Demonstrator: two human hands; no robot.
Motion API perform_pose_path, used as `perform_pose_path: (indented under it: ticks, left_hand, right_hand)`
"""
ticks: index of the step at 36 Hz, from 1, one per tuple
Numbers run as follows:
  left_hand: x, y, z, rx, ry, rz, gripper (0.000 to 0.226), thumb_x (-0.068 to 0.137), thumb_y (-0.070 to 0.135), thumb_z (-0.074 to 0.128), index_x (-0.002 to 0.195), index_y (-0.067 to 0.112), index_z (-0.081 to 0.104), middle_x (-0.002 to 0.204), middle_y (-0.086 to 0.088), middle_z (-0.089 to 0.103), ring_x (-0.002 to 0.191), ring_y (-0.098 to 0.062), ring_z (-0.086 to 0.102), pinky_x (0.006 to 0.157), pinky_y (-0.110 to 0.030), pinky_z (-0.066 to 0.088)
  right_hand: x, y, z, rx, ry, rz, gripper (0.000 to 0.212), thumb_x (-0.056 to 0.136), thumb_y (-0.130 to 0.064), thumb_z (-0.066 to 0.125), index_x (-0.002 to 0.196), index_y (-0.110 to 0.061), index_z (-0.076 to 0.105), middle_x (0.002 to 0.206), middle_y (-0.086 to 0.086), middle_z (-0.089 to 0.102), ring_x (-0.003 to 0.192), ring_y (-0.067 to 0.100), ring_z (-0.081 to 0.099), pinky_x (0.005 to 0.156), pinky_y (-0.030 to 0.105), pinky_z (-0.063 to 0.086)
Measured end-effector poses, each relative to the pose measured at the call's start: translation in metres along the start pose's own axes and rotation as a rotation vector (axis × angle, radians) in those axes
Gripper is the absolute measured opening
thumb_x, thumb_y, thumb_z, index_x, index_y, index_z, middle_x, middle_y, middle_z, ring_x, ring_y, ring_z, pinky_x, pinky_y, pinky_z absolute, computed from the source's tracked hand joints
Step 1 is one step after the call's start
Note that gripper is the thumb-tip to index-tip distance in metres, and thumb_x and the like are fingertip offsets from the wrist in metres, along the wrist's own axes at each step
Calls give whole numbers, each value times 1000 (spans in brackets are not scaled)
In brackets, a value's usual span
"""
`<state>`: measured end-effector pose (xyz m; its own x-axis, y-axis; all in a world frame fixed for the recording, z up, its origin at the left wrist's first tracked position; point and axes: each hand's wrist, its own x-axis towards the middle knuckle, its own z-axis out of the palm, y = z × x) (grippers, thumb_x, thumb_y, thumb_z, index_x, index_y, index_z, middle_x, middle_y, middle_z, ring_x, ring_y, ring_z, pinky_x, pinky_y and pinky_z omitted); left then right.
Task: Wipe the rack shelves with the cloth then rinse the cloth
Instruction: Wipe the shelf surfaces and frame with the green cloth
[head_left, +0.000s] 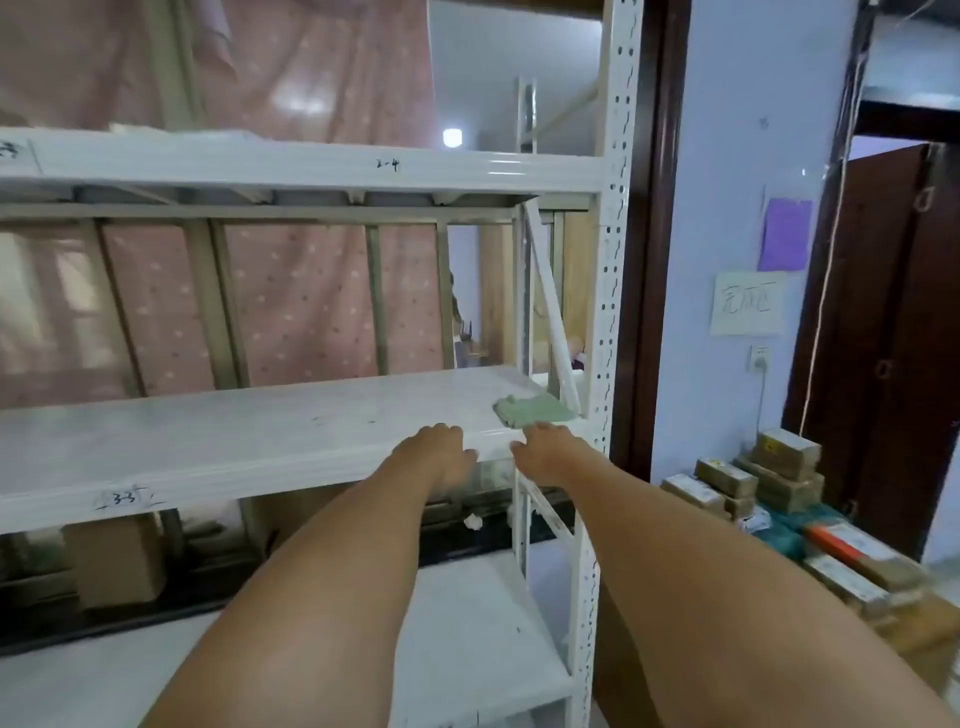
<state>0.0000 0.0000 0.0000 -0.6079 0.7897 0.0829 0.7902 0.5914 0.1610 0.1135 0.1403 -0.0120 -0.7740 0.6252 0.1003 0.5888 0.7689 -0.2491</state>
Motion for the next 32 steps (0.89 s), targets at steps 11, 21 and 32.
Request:
perform_pose_path:
  ticks: [11, 21, 32]
  left_hand:
    - [82, 73, 25, -3, 139, -5, 35, 103, 15, 40, 132, 5, 58, 132, -14, 54, 116, -32, 55, 93, -42, 50]
    - [130, 69, 59, -76, 186, 55, 27, 98, 6, 46, 119, 7, 64, 118, -14, 63, 99, -32, 62, 87, -45, 56]
    - [133, 47, 85, -141, 392, 214, 27, 107, 15, 40, 121, 10, 62, 118, -6, 62, 104, -25, 59, 87, -44, 53]
  right_hand:
    - [79, 69, 3, 65, -15, -127, 49, 101, -32, 36, 145, -12, 42, 152, 11, 38, 137, 31, 37, 112, 42, 31]
    - [120, 75, 9, 129, 60, -192, 43, 101, -29, 36, 138, -11, 49, 149, 7, 41, 137, 28, 37, 108, 42, 33]
    - [160, 68, 30, -12, 3, -232, 56, 104, -41, 13, 154, -23, 29, 161, -1, 25, 148, 19, 21, 120, 40, 17]
